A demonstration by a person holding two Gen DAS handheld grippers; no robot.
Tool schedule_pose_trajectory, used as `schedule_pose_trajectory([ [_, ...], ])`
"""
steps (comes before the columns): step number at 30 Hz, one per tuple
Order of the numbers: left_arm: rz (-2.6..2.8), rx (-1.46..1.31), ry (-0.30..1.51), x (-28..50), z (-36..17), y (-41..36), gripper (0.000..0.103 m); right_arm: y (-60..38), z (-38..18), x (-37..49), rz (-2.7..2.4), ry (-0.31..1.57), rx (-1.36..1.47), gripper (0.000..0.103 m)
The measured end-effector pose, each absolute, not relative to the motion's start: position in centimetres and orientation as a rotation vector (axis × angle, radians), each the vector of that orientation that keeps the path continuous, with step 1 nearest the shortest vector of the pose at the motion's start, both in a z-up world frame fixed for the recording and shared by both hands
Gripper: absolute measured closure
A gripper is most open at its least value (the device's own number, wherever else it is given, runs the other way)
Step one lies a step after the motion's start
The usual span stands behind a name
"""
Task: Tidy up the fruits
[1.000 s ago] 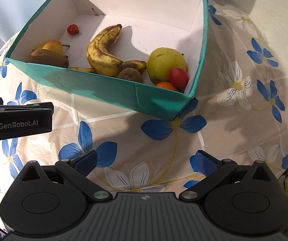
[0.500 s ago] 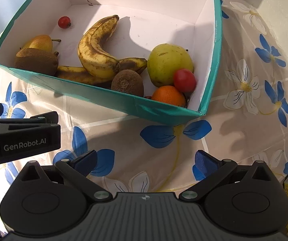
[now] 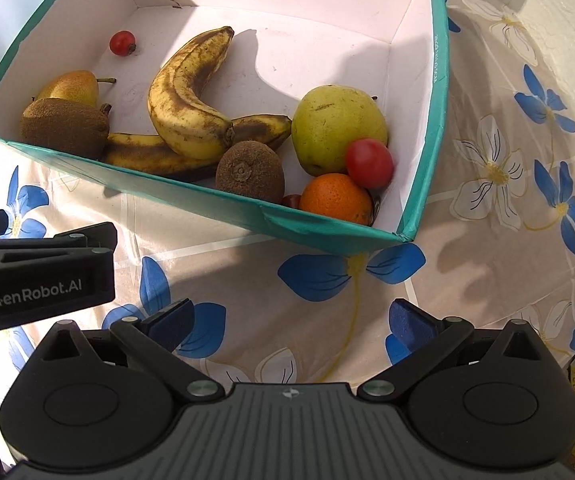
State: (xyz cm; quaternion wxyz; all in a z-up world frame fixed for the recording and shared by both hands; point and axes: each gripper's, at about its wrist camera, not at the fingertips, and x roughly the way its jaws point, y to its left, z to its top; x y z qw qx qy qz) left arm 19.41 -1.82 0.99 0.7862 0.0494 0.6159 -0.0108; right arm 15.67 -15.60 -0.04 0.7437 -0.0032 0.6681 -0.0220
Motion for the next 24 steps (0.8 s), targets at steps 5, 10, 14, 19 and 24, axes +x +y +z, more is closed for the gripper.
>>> schedule_pose_trajectory([
  [5,-0.017,0.115,1.326,19.4,0.9,-2.0,0.0,-15.8,-0.1,15.7,-0.048,1.464,0.002,0.0],
  [10,-0.001,0.158,1.321,19.5,0.6,-2.4,0.0,-15.8,0.0,15.8,-0.046,1.46,-0.001,0.0],
  [14,0.01,0.17,1.31,19.5,0.5,-2.4,0.0,-15.8,0.1,15.9,-0.045,1.456,-0.002,0.0],
  [19,-0.007,0.169,1.288,19.4,0.6,-2.6,0.0,-15.9,0.0,16.0,-0.045,1.455,0.001,0.0],
  [24,-0.019,0.174,1.278,19.4,0.6,-2.9,0.0,-15.9,0.0,16.0,-0.044,1.451,0.0,0.0],
])
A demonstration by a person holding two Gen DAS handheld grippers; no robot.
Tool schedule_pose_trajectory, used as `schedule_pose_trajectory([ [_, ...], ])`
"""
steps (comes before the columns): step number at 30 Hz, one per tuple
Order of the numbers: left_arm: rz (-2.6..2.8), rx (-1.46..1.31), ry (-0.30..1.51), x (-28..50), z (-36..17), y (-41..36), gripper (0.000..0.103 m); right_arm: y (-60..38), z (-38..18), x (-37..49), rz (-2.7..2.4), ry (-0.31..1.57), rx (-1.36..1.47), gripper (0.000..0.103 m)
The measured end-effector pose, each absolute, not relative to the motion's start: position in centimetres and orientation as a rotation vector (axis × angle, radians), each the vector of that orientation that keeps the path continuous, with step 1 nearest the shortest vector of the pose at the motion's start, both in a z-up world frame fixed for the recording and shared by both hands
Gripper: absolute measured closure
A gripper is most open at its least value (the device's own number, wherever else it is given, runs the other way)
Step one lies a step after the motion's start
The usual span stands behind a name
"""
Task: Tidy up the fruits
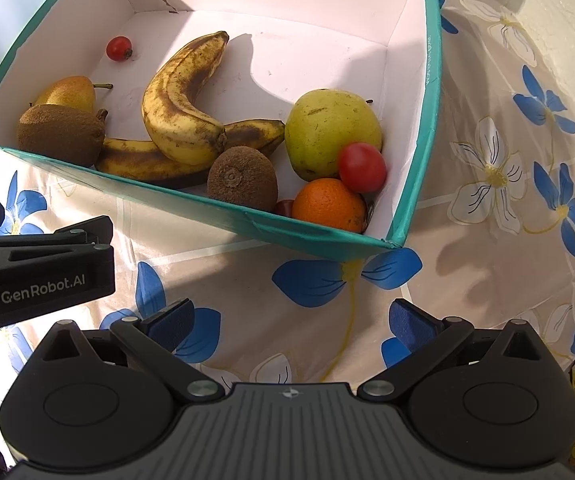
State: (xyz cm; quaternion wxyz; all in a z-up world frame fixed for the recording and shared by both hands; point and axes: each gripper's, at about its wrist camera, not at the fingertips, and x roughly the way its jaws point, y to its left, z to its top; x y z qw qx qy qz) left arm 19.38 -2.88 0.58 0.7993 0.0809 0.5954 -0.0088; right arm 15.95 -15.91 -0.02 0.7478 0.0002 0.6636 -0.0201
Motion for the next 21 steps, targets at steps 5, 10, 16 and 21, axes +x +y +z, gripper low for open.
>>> schedule_pose_trajectory([
  [5,-0.033,0.162,1.255,19.31,0.81,-3.01,0.0,-16.02,0.01,15.93,-0.045,1.447,0.005,0.0],
  [10,-0.03,0.159,1.264,19.36,0.66,-3.01,0.0,-16.06,0.04,15.93,-0.044,1.445,0.007,0.0],
  [16,-0.021,0.164,1.261,19.43,0.54,-3.14,0.0,-16.13,0.0,16.0,-0.041,1.444,0.004,0.0],
  [21,-0.025,0.163,1.266,19.49,0.54,-3.12,0.0,-16.04,-0.12,16.12,-0.038,1.443,-0.003,0.0],
])
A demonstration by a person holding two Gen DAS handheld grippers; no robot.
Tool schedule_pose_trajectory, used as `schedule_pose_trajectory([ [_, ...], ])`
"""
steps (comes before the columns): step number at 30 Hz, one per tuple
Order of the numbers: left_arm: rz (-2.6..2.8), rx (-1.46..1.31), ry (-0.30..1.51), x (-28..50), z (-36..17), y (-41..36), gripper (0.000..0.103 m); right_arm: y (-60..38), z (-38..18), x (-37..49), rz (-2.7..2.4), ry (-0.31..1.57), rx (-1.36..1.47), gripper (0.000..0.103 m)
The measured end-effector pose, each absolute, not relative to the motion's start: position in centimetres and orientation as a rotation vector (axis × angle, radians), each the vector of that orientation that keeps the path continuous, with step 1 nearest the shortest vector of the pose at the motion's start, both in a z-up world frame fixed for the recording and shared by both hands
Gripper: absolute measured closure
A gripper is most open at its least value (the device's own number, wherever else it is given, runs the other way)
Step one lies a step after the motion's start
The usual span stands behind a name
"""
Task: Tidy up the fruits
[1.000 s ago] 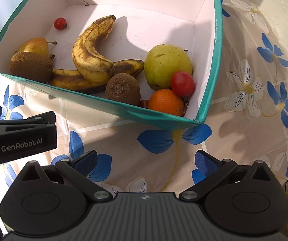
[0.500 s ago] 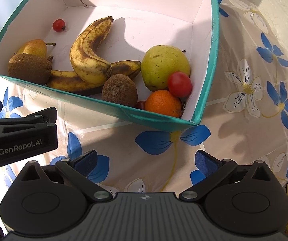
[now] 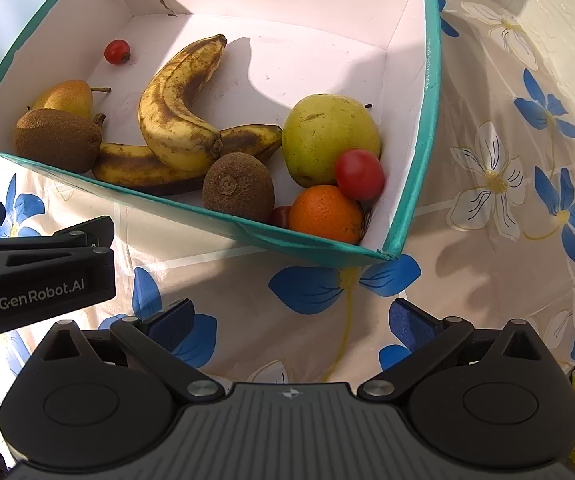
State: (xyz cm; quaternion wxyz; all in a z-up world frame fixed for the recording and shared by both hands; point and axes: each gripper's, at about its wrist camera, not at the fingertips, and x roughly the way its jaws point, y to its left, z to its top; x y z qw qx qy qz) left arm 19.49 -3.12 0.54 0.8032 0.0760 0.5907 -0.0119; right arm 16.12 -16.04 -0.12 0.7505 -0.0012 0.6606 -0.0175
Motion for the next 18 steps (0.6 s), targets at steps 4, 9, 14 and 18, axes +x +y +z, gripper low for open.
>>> schedule_pose_trajectory([
  [4,-0.029,0.161,1.273,19.62,0.47,-3.15,0.0,-16.01,-0.2,16.24,-0.039,1.445,-0.004,0.0],
  [9,-0.029,0.161,1.278,19.71,0.37,-3.24,0.0,-16.02,-0.24,16.28,-0.04,1.445,-0.005,0.0],
  [14,-0.028,0.143,1.281,19.82,0.31,-3.06,0.0,-16.01,-0.33,16.38,-0.039,1.448,-0.01,0.0],
  [18,-0.028,0.129,1.285,19.85,0.29,-2.94,0.0,-15.99,-0.4,16.41,-0.041,1.447,-0.011,0.0],
])
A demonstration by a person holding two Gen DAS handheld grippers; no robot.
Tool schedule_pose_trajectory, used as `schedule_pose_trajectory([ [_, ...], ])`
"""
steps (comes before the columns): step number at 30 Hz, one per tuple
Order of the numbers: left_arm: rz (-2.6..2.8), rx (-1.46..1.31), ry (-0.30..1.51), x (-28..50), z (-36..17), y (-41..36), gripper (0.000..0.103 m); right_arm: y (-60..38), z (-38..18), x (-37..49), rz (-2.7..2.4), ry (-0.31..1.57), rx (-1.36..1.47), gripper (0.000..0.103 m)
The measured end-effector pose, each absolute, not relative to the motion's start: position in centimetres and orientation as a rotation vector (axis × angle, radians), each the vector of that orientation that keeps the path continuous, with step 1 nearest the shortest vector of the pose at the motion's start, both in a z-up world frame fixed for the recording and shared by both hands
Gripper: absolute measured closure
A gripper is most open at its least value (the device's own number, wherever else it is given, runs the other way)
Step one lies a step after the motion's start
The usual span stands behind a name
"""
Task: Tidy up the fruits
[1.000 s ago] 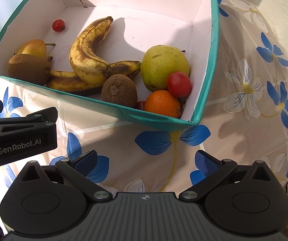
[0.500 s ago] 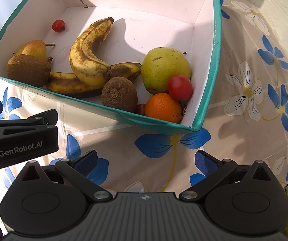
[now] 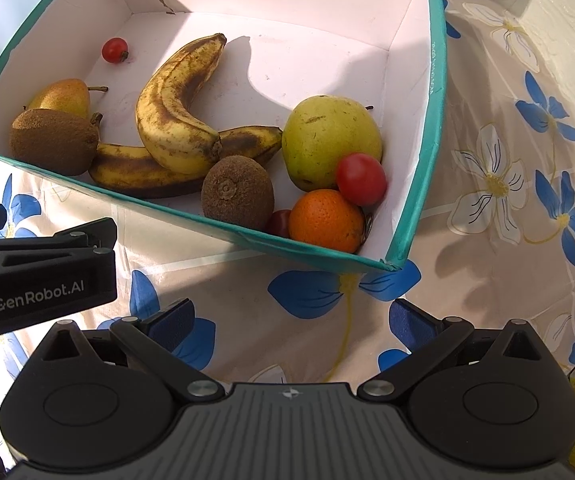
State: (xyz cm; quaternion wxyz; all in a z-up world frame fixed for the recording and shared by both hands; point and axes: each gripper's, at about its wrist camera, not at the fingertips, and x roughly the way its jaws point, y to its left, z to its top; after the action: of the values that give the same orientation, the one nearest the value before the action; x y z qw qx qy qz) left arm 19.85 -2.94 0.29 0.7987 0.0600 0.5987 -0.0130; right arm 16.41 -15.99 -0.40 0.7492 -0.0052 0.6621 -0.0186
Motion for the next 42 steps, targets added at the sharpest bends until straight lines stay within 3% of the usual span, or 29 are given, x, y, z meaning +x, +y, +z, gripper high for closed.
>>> schedule_pose_trajectory([
  [42,-0.083,0.158,1.292,19.53,-0.09,-3.61,0.0,-15.56,-0.47,16.68,-0.034,1.443,-0.035,0.0],
])
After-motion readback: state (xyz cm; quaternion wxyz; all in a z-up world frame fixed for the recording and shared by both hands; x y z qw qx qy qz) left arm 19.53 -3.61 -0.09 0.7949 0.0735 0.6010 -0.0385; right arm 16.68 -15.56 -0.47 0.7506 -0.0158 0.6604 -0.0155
